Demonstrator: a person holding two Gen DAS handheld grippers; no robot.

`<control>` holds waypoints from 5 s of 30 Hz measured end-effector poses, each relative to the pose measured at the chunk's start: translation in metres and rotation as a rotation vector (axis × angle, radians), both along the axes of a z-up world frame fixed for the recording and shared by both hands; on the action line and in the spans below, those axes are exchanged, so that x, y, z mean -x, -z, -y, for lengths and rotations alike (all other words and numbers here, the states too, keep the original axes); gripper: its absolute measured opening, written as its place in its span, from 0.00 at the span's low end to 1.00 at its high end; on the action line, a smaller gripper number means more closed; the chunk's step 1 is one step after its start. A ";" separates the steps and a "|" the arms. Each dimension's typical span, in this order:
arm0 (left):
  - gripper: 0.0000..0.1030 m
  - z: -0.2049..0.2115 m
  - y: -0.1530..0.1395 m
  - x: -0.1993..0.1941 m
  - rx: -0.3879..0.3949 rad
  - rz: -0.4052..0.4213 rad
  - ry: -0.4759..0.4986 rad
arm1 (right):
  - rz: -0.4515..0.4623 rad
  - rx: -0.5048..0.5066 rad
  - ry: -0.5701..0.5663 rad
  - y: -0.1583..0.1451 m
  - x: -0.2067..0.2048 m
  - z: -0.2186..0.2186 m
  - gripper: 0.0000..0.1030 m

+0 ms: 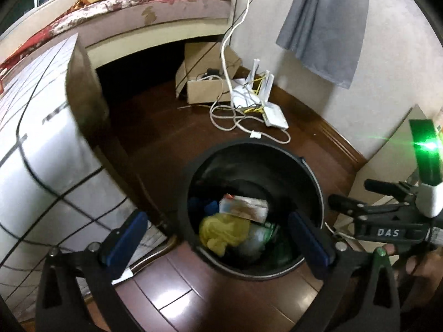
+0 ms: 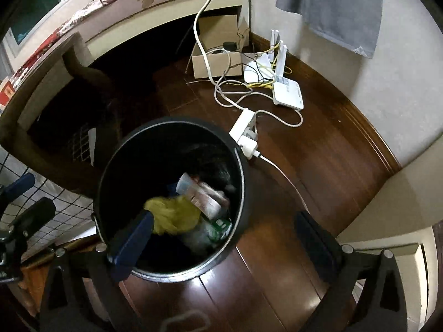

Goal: Collect trash

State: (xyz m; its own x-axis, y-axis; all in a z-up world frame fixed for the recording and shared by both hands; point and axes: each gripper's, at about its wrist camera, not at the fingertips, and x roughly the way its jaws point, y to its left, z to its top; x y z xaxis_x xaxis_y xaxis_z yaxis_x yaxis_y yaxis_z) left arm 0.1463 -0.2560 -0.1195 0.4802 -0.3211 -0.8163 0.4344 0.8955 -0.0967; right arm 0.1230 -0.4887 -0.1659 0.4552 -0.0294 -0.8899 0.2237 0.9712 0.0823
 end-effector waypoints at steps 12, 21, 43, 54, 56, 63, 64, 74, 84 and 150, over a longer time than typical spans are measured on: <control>0.99 -0.024 -0.031 0.012 0.026 0.067 -0.028 | 0.081 0.024 -0.023 -0.028 0.016 -0.023 0.99; 0.99 -0.049 -0.056 0.022 0.047 0.125 -0.066 | 0.135 0.042 -0.066 -0.055 0.024 -0.052 0.99; 0.99 -0.155 -0.088 0.029 0.073 0.204 -0.256 | 0.232 0.081 -0.227 -0.108 0.018 -0.152 0.99; 0.99 -0.256 -0.102 0.020 0.044 0.240 -0.434 | 0.317 0.084 -0.395 -0.147 -0.013 -0.250 0.99; 0.99 -0.276 -0.111 0.013 0.039 0.256 -0.474 | 0.337 0.078 -0.423 -0.154 -0.020 -0.267 0.99; 0.99 -0.326 -0.135 -0.009 -0.005 0.326 -0.573 | 0.407 0.091 -0.546 -0.178 -0.042 -0.323 0.99; 0.99 -0.330 -0.136 -0.014 -0.002 0.326 -0.575 | 0.394 0.101 -0.566 -0.177 -0.050 -0.332 0.99; 0.91 -0.361 -0.120 -0.107 0.019 0.280 -0.582 | 0.370 0.030 -0.571 -0.167 -0.124 -0.367 0.99; 0.80 -0.357 -0.090 -0.170 0.037 0.210 -0.564 | 0.349 0.041 -0.607 -0.146 -0.205 -0.396 0.99; 0.56 -0.240 -0.168 -0.056 0.119 0.400 -0.243 | 0.594 0.041 -0.390 -0.239 -0.083 -0.254 0.57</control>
